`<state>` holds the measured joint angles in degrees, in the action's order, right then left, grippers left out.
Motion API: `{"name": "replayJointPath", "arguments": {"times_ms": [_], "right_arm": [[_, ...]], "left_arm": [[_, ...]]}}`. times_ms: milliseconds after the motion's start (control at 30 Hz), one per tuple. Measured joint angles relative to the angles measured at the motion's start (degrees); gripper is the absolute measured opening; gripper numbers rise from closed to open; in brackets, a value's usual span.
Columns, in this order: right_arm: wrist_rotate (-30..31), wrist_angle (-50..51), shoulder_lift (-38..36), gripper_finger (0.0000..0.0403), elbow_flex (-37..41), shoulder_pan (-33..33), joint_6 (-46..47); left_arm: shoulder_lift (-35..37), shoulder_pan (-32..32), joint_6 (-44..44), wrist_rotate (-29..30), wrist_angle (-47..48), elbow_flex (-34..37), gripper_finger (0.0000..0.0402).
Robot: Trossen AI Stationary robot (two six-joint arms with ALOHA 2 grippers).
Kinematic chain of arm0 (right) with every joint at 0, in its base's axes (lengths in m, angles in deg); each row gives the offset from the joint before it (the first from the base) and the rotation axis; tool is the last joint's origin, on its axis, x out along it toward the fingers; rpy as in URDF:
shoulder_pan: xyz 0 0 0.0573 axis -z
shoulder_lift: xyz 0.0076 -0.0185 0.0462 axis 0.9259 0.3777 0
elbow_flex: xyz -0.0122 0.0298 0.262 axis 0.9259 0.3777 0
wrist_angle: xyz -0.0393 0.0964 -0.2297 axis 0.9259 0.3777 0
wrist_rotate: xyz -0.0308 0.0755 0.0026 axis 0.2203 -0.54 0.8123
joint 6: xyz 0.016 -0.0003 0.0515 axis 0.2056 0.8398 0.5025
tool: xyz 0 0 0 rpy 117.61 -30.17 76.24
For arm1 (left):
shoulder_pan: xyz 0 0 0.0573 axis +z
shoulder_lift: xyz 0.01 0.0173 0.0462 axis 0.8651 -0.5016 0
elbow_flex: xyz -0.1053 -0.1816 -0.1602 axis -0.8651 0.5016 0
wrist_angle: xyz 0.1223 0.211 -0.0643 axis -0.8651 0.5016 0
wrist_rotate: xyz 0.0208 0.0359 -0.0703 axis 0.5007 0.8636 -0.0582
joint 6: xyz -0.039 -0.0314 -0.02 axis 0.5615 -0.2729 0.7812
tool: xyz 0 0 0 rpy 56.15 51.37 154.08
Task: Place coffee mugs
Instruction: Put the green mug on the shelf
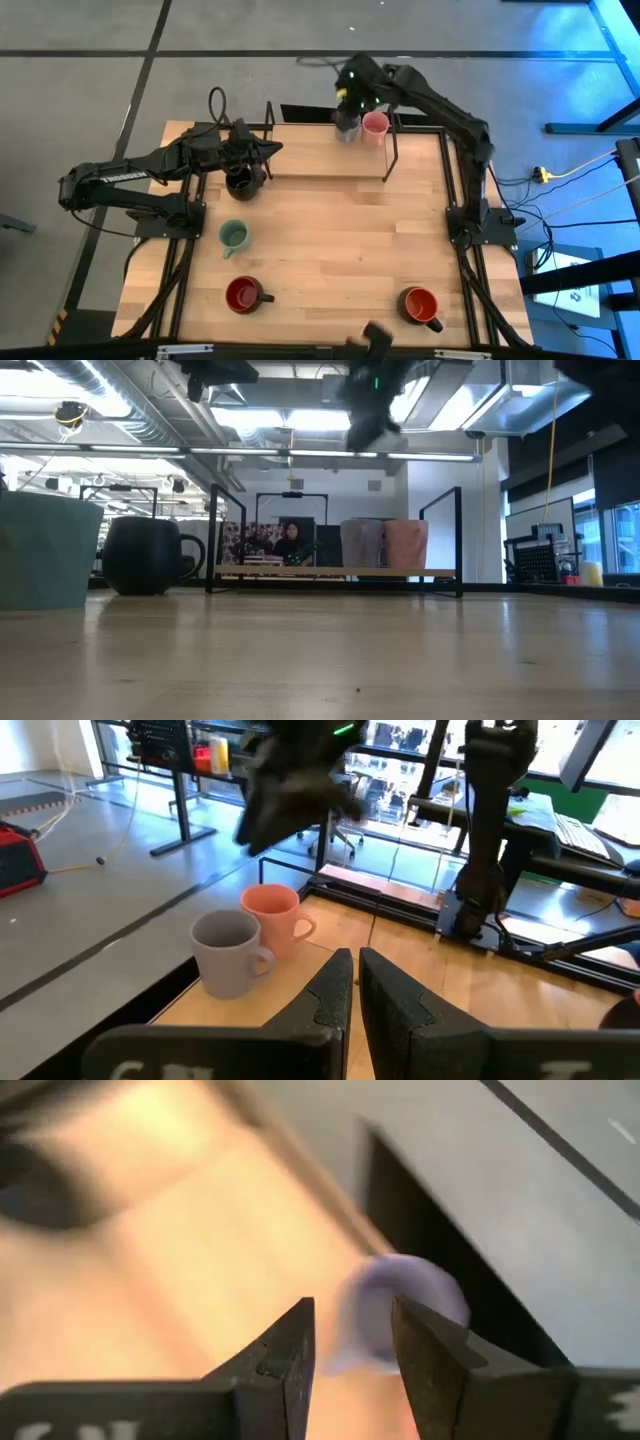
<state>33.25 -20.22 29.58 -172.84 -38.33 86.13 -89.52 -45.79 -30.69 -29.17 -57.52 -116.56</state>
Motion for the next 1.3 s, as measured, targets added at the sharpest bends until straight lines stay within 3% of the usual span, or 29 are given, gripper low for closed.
{"name": "replayJointPath", "arguments": {"times_ms": [200,367,533,733,933,1067,1300], "right_arm": [[-6.9,-6.7,-7.6,0.0122,9.5,-10.6,-2.3],[-9.3,-17.7,-15.5,0.0122,25.4,-19.0,0.8],[-9.8,-28.6,-24.6,0.0122,41.5,-26.0,5.7],[-2.0,-35.5,-34.0,0.0122,55.7,-32.8,15.0],[4.1,-37.9,-38.7,0.0122,63.5,-40.0,23.3],[8.5,-37.6,-38.8,0.0122,64.9,-44.8,25.0],[12.3,-37.7,-38.4,0.0122,64.9,-49.0,25.9]], "left_arm": [[-1.6,0.0,1.8,-2.3,2.0,0.0,0.0047],[-4.9,-0.1,4.7,-12.9,3.8,0.0,0.0105],[-7.2,-1.7,4.6,-16.9,10.7,0.0,0.0138],[-7.3,-6.5,3.4,-17.5,18.2,-1.2,0.0138],[-8.1,-11.4,5.1,-13.8,35.0,-10.5,0.0137],[-7.7,-14.4,13.4,-12.4,42.8,-14.6,0.0137],[-7.8,-23.7,38.3,-11.9,54.0,-15.9,0.0137]]}}
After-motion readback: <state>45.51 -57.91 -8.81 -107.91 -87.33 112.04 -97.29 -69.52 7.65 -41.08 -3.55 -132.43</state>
